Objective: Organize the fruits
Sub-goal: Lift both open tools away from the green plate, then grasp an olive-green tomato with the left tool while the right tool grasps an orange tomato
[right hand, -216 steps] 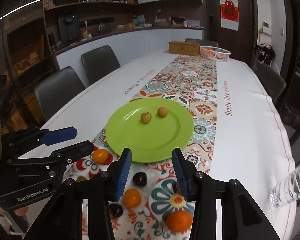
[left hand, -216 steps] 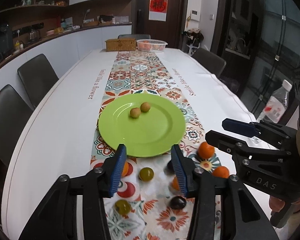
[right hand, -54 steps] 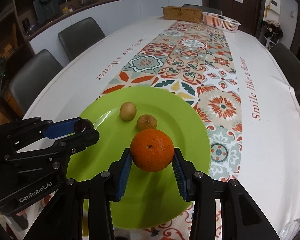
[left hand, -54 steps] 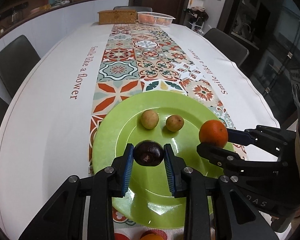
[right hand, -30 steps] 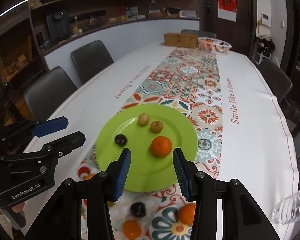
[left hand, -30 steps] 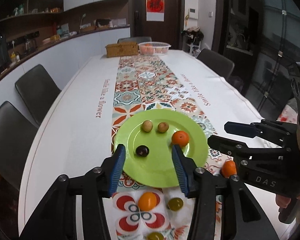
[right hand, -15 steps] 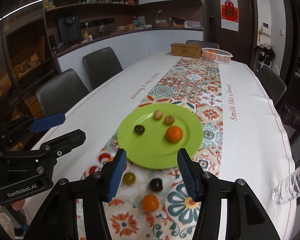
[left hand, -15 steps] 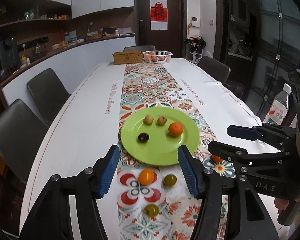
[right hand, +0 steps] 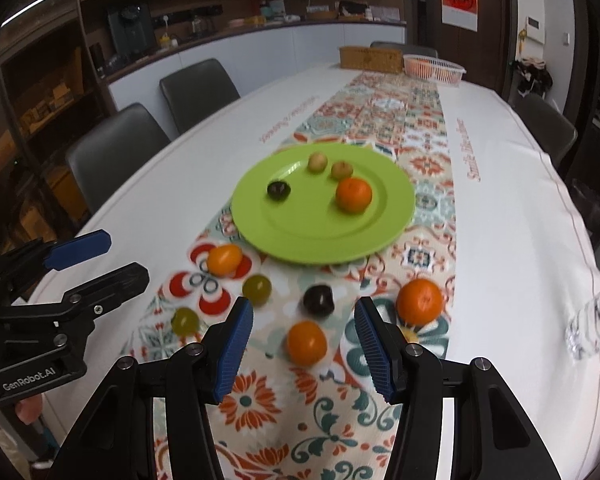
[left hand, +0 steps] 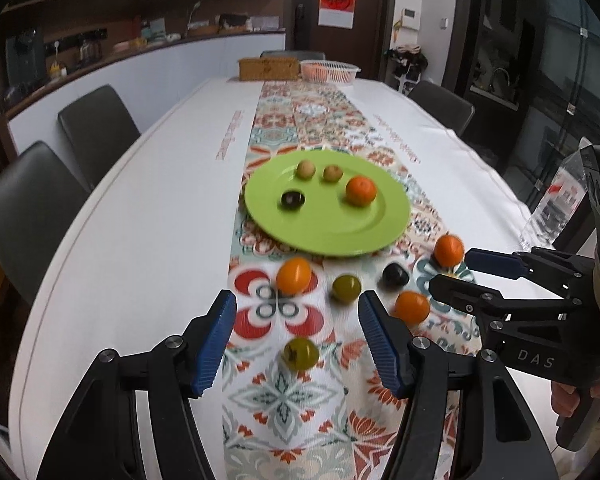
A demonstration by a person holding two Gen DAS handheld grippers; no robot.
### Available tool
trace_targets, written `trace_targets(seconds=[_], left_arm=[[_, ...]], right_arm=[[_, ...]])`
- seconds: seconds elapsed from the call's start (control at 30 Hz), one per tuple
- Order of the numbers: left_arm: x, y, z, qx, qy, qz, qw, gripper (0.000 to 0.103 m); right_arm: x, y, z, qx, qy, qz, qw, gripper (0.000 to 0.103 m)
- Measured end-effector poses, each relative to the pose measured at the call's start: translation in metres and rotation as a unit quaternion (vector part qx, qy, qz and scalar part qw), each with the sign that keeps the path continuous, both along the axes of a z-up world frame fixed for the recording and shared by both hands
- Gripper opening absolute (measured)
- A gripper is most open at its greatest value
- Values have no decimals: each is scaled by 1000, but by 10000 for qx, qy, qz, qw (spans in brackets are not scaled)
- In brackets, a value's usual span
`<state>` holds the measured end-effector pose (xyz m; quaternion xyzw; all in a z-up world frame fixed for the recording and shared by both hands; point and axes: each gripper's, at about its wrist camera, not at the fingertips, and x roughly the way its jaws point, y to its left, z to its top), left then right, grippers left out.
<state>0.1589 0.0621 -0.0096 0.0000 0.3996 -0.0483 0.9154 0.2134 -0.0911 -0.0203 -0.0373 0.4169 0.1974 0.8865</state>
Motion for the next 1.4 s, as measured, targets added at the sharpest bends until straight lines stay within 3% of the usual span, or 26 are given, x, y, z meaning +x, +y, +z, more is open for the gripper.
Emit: trace_targets(seconds=[0.63,0.77,1.1,1.2,1.4], left_arm=[[9,2,-60,56,741,-86,9972,62],[16,1,-66,38,834,-122,9964,51],[23,-2,-74,-144,988,-267,9946,28],[23,-2,-75,-180,988,-272,9946,28],[21,-4,-71,-221,946,-287,9949,28]], right_arm=[[5,5,-56,-249,662,91,9975,54],[11,7,-60,-299,670,93,9973,53],[21,11,-68,-296,767,155,9965,40],[21,12,-68,-305,754,199,9965,32],[20,11,-66,-285,727,191,9968,32]])
